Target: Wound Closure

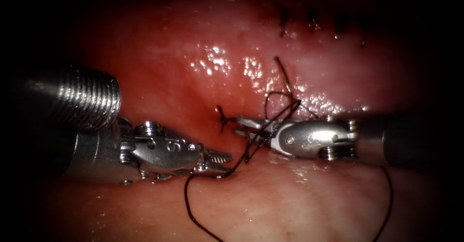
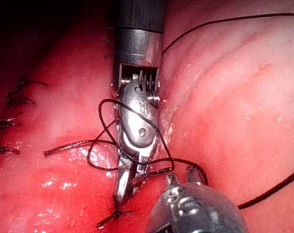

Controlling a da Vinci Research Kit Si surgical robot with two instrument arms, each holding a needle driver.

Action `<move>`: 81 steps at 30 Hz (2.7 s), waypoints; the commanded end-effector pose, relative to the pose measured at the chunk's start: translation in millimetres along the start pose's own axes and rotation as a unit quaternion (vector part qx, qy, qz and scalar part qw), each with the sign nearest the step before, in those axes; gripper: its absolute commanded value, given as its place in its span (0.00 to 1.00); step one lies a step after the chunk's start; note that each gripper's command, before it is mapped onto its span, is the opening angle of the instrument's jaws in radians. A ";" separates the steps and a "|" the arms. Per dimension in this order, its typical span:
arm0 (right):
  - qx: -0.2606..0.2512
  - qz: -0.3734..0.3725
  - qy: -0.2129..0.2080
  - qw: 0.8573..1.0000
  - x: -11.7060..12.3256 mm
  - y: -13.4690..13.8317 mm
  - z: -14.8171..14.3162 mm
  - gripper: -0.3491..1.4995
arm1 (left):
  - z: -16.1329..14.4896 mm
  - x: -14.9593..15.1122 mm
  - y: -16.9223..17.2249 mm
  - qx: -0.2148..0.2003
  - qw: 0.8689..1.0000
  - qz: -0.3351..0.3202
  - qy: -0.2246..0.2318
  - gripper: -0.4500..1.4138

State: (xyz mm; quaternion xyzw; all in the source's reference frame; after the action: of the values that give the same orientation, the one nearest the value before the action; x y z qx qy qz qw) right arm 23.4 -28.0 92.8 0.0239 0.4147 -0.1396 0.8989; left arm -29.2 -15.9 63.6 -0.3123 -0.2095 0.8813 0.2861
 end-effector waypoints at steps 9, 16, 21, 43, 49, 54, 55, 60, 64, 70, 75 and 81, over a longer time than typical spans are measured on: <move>0.012 0.013 0.000 1.000 -0.4 -0.6 0.6 0.00 | 0.8 0.1 0.1 0.000 1.000 0.000 0.000 0.18; -0.030 0.075 0.055 0.995 1.7 3.5 0.8 0.52 | 0.8 0.2 0.1 0.000 1.000 0.000 0.000 0.18; -0.123 0.132 0.064 0.982 4.9 6.6 -1.8 0.90 | 0.9 0.6 -0.3 0.009 1.000 -0.001 0.001 0.20; -0.175 0.107 0.093 0.974 8.8 8.3 -4.3 0.49 | 4.2 -0.4 -1.9 0.027 0.999 0.005 0.024 0.15; -0.186 0.118 0.109 0.969 10.4 9.1 -5.1 0.46 | 4.8 -1.3 -2.3 0.025 0.999 0.009 0.023 0.17; -0.191 0.107 0.114 0.969 11.5 9.4 -6.0 0.34 | 4.9 -1.8 -2.7 0.026 0.999 0.013 0.019 0.15; -0.194 0.108 0.117 0.968 11.5 9.4 -6.0 0.35 | 4.9 -1.8 -2.7 0.026 0.999 0.013 0.017 0.15; -0.203 0.102 0.122 0.966 11.5 9.4 -5.5 0.26 | 5.0 -1.7 -2.3 0.022 1.000 0.011 0.015 0.15; -0.208 0.086 0.119 0.967 11.7 9.6 -5.3 0.10 | 5.0 -1.6 -1.9 0.020 1.000 0.011 0.014 0.15; -0.230 0.044 0.094 0.968 11.1 10.2 -5.5 0.00 | 4.9 -1.4 -1.7 0.020 1.000 0.009 0.012 0.15; -0.258 0.008 0.083 0.963 10.0 10.8 -7.1 0.00 | 4.6 -0.6 -2.1 0.024 1.000 0.007 0.011 0.19; -0.284 -0.060 0.094 0.952 10.8 11.8 -9.8 0.00 | 4.0 0.7 -2.8 0.050 0.998 0.006 0.035 0.23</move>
State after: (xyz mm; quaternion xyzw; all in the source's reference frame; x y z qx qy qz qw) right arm 25.2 -17.6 77.0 -0.2463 0.5193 -0.0682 0.8155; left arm -30.8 -13.9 67.2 -0.3306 -0.1490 0.8805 0.3054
